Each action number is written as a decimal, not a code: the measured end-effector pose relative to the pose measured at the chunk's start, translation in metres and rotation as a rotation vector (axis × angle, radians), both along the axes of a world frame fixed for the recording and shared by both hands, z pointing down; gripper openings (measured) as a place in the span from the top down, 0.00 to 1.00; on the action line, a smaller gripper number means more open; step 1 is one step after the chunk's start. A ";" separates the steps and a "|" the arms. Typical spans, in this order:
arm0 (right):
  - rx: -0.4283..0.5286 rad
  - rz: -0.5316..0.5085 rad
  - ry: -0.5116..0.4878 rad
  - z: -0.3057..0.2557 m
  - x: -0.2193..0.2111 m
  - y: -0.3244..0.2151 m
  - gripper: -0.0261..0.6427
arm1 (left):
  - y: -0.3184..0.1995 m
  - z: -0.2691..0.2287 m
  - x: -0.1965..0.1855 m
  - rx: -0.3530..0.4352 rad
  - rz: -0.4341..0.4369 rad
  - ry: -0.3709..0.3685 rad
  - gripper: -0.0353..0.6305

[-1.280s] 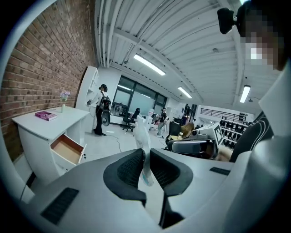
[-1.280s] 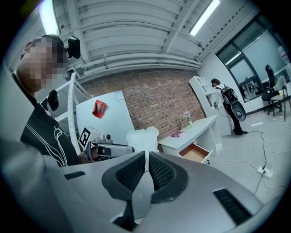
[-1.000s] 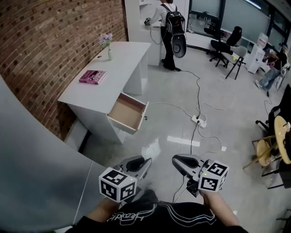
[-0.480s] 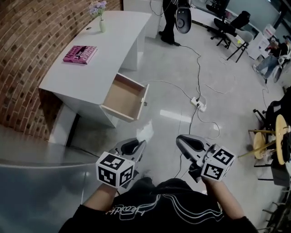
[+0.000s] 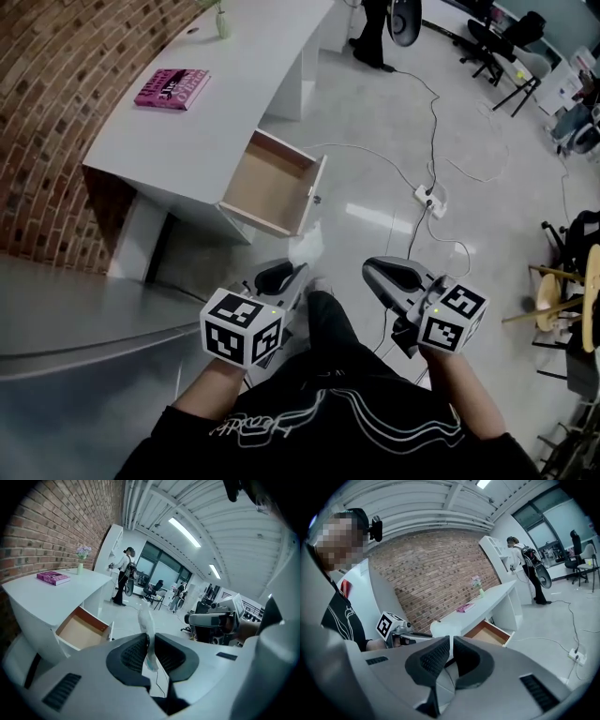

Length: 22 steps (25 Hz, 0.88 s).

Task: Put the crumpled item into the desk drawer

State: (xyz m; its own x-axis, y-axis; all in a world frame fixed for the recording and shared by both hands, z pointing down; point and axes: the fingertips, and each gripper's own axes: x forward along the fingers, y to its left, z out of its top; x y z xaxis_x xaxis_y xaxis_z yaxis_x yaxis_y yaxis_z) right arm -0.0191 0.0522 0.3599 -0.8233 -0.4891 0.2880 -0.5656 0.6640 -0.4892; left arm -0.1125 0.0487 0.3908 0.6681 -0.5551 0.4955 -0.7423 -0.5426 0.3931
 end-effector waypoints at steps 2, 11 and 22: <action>-0.019 -0.029 -0.010 0.005 -0.004 -0.018 0.88 | -0.014 0.005 -0.001 -0.016 -0.019 -0.002 0.85; -0.106 -0.083 -0.027 0.040 -0.005 -0.119 0.88 | -0.105 0.037 -0.005 -0.096 -0.060 -0.033 0.85; -0.177 -0.135 -0.032 0.107 -0.013 -0.215 0.88 | -0.212 0.105 -0.007 -0.202 -0.101 -0.062 0.85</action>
State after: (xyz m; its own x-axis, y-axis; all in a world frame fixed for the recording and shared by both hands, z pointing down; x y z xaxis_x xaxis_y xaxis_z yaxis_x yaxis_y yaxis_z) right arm -0.0318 -0.1631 0.4670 -0.8879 -0.3183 0.3321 -0.4598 0.6346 -0.6211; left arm -0.1191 -0.1636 0.4958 0.5786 -0.5032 0.6418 -0.8153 -0.3793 0.4376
